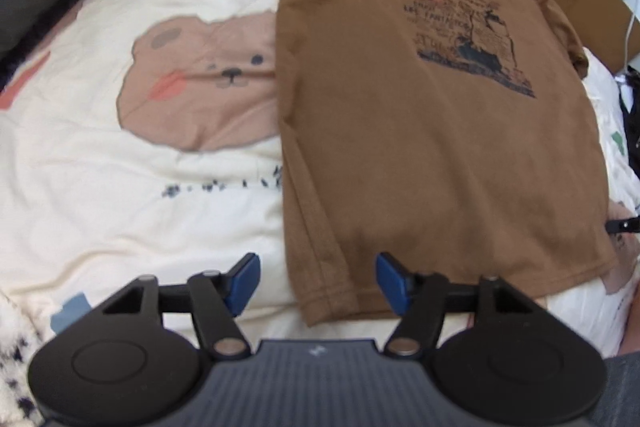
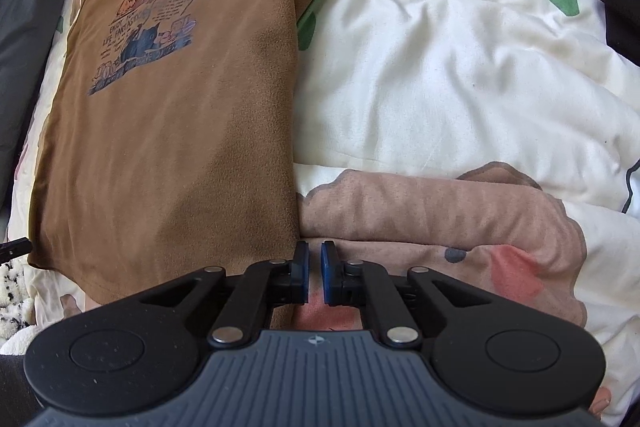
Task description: Fold clothes
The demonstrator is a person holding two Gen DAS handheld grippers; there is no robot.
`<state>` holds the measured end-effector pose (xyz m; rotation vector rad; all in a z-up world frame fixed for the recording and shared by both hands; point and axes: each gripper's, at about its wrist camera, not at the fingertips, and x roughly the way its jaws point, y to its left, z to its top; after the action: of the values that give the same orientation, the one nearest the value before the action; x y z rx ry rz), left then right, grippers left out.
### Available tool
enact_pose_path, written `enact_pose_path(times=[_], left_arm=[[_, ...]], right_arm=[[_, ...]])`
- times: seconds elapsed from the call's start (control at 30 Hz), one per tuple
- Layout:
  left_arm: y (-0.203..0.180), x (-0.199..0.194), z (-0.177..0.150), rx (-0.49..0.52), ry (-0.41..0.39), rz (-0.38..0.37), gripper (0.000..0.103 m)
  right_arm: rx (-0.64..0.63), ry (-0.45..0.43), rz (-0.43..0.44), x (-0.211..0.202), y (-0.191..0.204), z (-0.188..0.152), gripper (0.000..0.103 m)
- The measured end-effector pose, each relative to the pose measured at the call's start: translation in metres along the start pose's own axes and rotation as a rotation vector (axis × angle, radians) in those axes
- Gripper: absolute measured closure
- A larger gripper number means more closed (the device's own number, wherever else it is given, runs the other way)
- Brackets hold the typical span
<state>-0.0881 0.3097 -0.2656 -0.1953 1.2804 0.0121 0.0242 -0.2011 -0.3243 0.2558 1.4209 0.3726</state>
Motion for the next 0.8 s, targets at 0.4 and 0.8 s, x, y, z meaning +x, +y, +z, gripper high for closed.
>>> enact_pose_path(times=[0.4, 0.8], left_arm=[[0.049, -0.021, 0.007, -0.107, -0.022, -0.016, 0.097], [0.07, -0.012, -0.003, -0.178, 0.056, -0.034, 0.098]], right_arm=[[0.053, -0.049, 0.03, -0.01, -0.008, 0.001, 0.094], [0.087, -0.048, 0.055, -0.006, -0.014, 0.001, 0.093]])
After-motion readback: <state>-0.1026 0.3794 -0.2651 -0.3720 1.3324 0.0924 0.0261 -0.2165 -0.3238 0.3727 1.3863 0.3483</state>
